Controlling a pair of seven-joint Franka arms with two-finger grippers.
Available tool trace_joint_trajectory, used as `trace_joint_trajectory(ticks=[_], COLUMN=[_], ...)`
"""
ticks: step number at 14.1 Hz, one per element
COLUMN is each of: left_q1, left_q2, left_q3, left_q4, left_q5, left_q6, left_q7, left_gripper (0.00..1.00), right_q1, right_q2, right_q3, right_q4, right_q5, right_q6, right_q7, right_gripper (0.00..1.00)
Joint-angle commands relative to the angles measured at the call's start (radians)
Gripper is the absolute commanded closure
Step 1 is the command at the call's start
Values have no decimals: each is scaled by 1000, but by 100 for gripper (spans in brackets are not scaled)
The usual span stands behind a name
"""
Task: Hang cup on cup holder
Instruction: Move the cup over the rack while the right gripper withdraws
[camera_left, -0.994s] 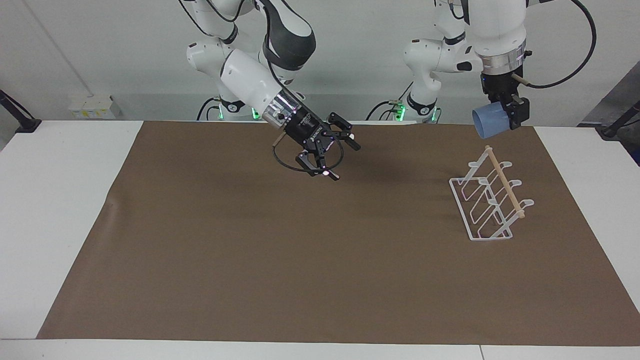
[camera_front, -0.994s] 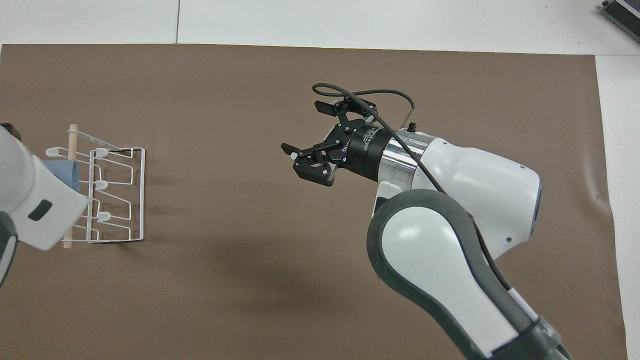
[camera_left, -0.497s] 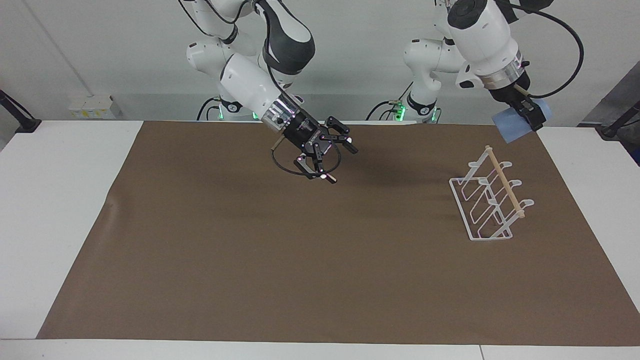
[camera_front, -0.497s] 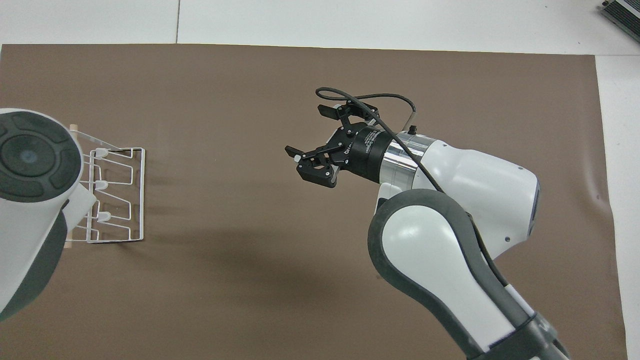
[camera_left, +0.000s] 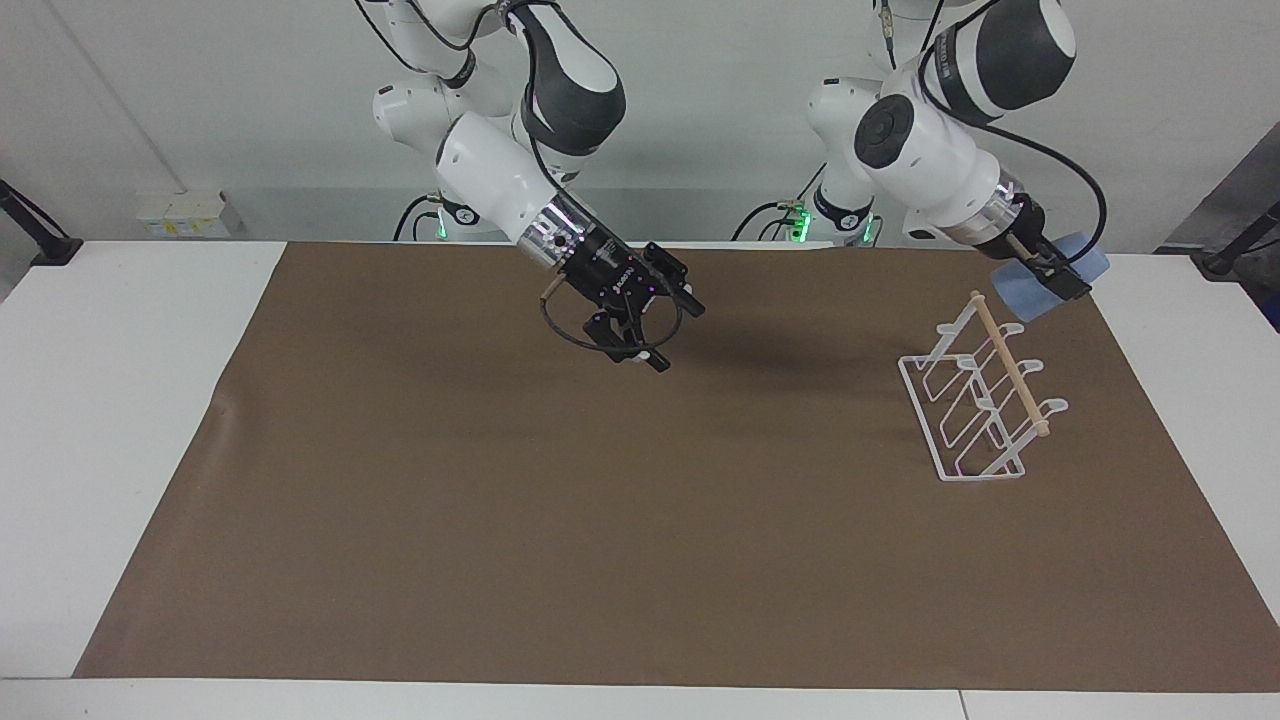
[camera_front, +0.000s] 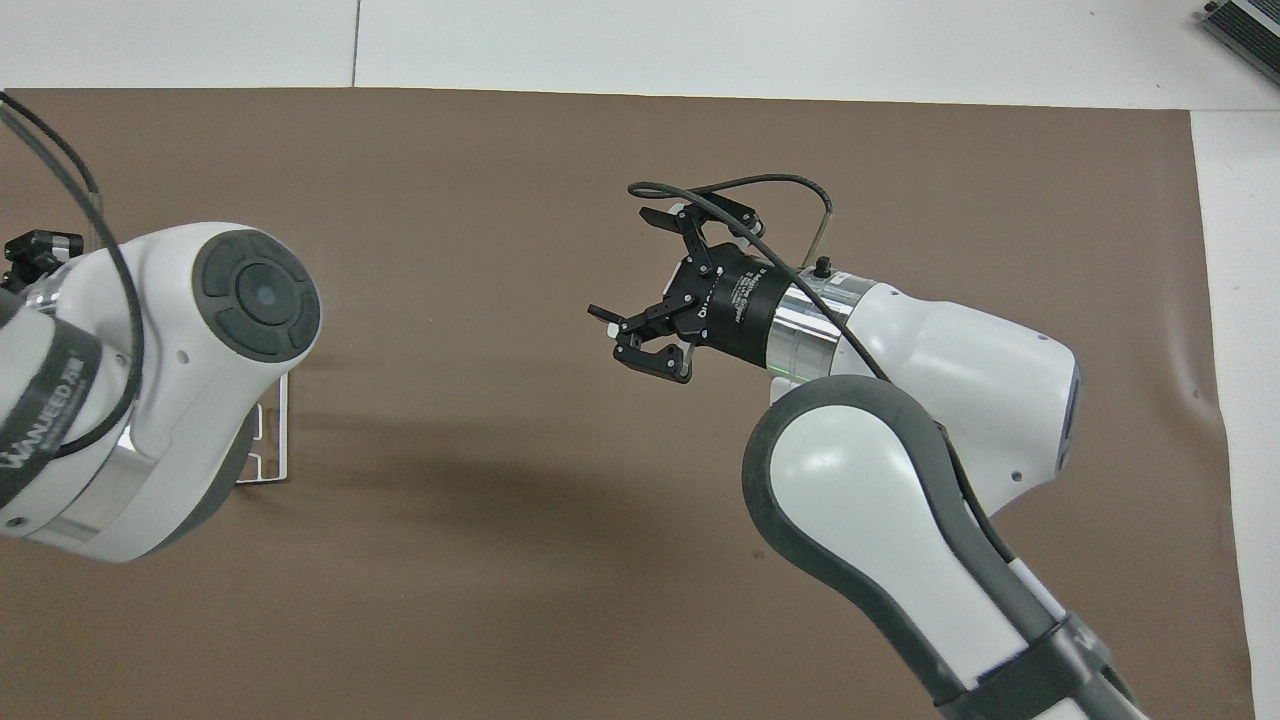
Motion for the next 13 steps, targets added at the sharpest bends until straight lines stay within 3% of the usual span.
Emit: trace_joint_trajectory(ticks=[1,5,9,13], left_q1=[-21,-9,-12,15], left_q2=[40,52,119,175], left_q3=[5,6,8,11], left_q4=[-4,-31,-14,21], left_q5=[67,72,73,115], left_q6=[12,96,104,158], left_q7=[-43,-49,-86,-87], left_gripper=[100,100,100,100], right_q1=[-32,-62,-127,-224], right_q2=[-41,-53,-52,-42], right_q3=[5,5,5,3], right_q4=[-61,-94,-100,-98], right_q5=[-1,-25,-61,-223], right_q6=[-10,-15,-15,-40], right_q7=[-196,-516,-915,-1327], right_gripper=[0,0,0,0])
